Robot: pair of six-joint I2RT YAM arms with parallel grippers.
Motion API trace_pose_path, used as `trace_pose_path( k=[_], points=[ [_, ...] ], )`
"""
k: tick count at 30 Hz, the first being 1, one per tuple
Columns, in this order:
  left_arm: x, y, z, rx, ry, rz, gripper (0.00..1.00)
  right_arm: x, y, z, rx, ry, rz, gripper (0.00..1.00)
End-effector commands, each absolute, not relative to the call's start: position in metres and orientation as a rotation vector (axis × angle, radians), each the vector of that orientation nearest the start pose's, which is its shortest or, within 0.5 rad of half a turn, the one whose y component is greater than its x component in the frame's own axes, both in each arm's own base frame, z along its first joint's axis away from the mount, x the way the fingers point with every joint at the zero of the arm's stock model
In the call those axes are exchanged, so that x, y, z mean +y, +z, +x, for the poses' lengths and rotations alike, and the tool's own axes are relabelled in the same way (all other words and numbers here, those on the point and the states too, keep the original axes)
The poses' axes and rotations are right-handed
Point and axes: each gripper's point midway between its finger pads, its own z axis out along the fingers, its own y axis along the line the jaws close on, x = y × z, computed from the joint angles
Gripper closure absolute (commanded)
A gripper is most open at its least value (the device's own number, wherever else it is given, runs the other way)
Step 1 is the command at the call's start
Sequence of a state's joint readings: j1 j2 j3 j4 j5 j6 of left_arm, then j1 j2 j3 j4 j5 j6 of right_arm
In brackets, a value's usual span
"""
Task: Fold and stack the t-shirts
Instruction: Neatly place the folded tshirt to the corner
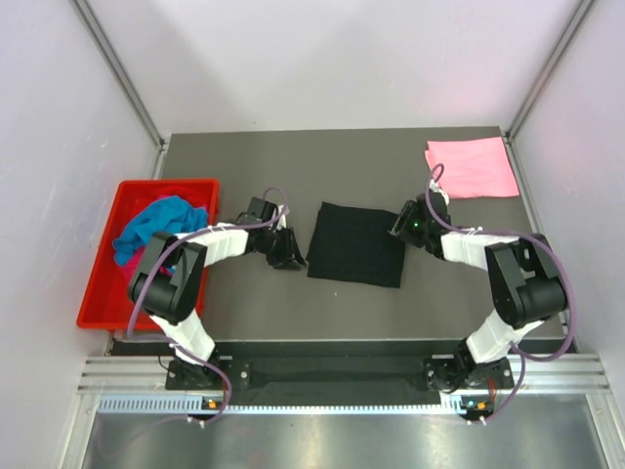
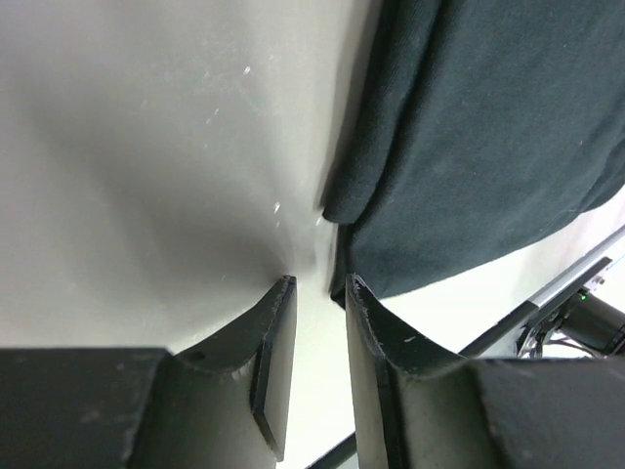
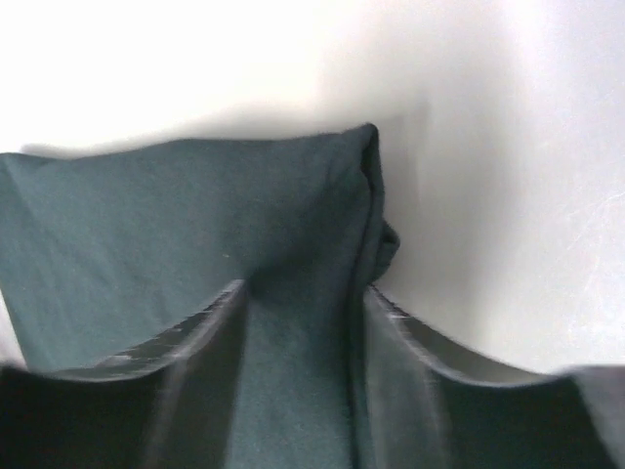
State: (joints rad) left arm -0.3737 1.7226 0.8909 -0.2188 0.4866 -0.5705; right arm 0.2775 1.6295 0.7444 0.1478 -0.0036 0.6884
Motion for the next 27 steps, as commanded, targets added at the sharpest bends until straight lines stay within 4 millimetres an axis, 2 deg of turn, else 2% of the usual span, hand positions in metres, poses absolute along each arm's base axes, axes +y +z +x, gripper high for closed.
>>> trace_pose_path(
  k=[1, 2, 3, 6, 7, 11, 14, 17, 20, 23, 27],
  points=[
    [-0.216, 0.06, 0.301, 2.673, -0.889, -0.075, 0.68, 0.141, 0.016, 0.366, 2.396, 0.482, 0.409, 0.55],
    [-0.212, 0.066, 0.301, 2.675, -0.873, -0.076, 0.68, 0.143, 0.016, 0.365, 2.403, 0.499, 0.388, 0.61],
    [-0.212, 0.08, 0.308, 2.648, -0.866, -0.068, 0.68, 0.145, 0.018, 0.366, 2.398, 0.511, 0.371, 0.75],
    [-0.203, 0.119, 0.319, 2.571, -0.835, -0.046, 0.67, 0.15, 0.026, 0.37, 2.375, 0.549, 0.319, 0.96],
    [-0.2, 0.133, 0.322, 2.537, -0.833, -0.038, 0.67, 0.154, 0.031, 0.371, 2.362, 0.573, 0.293, 1.0],
    [-0.176, 0.16, 0.333, 2.472, -0.746, -0.021, 0.67, 0.153, 0.056, 0.382, 2.303, 0.545, 0.168, 1.0],
    [-0.147, 0.165, 0.339, 2.452, -0.604, -0.047, 0.67, 0.141, 0.072, 0.391, 2.302, 0.429, 0.096, 1.0],
    [-0.13, 0.164, 0.341, 2.445, -0.549, -0.078, 0.68, 0.134, 0.086, 0.4, 2.317, 0.333, 0.033, 1.0],
    [-0.129, 0.163, 0.343, 2.43, -0.554, -0.088, 0.69, 0.125, 0.099, 0.406, 2.299, 0.25, 0.005, 1.0],
    [-0.129, 0.15, 0.34, 2.447, -0.554, -0.099, 0.7, 0.124, 0.111, 0.412, 2.27, 0.235, -0.024, 1.0],
    [-0.126, 0.14, 0.342, 2.472, -0.528, -0.099, 0.71, 0.118, 0.115, 0.42, 2.269, 0.166, -0.056, 1.0]
  ],
)
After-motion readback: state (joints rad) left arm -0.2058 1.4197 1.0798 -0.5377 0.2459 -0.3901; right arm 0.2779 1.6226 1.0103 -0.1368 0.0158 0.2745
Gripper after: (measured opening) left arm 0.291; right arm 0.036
